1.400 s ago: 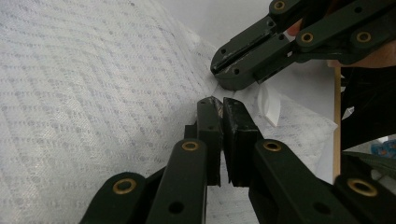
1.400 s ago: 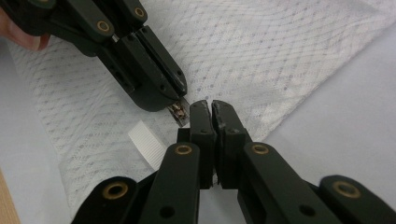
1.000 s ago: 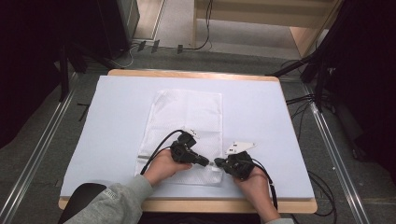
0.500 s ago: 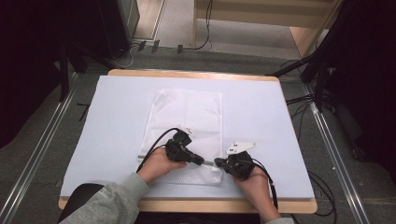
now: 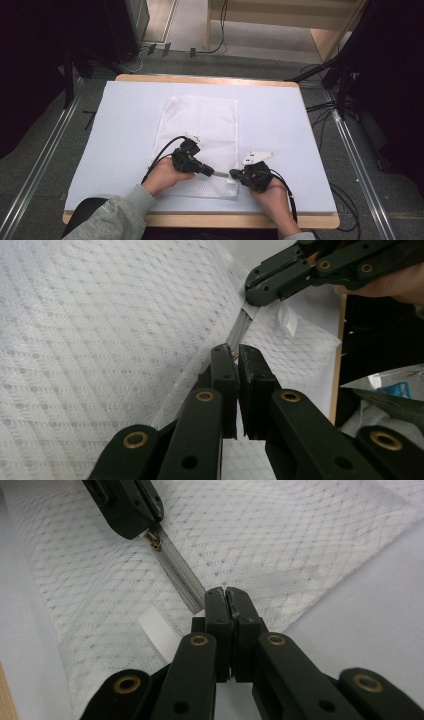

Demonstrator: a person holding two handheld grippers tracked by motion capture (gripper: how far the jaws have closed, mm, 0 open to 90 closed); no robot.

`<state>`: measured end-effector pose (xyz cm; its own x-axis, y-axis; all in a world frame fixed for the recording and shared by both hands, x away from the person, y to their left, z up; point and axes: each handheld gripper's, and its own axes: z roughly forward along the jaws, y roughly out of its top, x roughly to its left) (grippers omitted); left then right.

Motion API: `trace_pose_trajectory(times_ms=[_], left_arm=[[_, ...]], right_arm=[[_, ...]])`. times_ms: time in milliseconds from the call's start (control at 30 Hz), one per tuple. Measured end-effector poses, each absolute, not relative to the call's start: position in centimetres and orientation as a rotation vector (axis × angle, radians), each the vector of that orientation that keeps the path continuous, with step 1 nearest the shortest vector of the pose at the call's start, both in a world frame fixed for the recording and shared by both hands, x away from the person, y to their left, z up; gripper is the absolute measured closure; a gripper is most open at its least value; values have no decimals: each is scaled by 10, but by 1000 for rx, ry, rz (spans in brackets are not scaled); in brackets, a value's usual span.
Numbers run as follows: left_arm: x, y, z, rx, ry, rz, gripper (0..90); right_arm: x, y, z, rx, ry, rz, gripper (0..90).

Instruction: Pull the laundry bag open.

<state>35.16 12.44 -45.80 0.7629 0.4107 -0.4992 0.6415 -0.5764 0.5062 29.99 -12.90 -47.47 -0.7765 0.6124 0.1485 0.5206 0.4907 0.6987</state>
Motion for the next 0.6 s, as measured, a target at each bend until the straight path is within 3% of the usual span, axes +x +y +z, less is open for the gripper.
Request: trace_pose_trajectory(times_ms=[600], left_arm=[[351,149,-451,2256,812,-430,881]], right_arm=[[303,-131,-475,996,2623,1178,900]])
